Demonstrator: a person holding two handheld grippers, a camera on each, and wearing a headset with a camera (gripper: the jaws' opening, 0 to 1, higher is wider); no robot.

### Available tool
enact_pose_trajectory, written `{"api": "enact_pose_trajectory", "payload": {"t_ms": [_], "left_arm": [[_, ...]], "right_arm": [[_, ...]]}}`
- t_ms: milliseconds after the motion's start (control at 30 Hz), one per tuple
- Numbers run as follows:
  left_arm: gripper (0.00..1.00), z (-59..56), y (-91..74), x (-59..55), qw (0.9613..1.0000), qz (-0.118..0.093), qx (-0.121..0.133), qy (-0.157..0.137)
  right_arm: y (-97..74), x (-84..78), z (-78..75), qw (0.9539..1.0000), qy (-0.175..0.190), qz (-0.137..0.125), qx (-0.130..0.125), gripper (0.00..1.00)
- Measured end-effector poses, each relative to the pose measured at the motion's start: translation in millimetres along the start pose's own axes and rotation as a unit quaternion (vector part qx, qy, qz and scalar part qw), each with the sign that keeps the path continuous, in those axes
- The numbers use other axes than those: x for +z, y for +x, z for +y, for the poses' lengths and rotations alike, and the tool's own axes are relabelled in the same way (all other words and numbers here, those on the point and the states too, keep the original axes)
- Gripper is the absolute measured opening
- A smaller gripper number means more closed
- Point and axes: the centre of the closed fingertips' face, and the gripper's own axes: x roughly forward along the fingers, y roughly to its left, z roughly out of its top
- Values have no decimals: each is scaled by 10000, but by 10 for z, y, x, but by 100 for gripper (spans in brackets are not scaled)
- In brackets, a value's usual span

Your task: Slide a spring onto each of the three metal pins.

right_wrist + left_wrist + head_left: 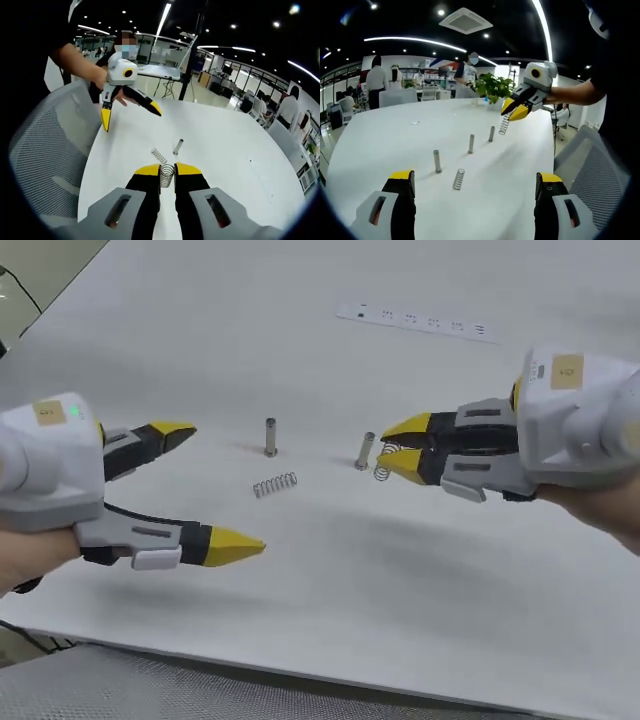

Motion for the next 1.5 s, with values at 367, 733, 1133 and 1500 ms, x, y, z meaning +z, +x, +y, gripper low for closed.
{"api": "enact_pose_trajectory", "payload": {"t_ms": [367, 733, 1133, 1500], "left_arm": [[98, 21, -17, -13, 10000, -20, 13, -30], [98, 32, -23, 6, 10000, -71, 45, -29], [98, 42, -15, 17, 9999, -91, 53, -45], [98, 61, -13, 30, 9999, -95, 60, -43]], "right_arm": [[66, 14, -182, 9999, -60, 84, -113, 7], [139, -56, -375, 9994, 70, 138, -311, 7], [223, -116, -605, 9977, 421, 106, -523, 7], [289, -156, -619, 9973, 521, 178, -484, 7]]}}
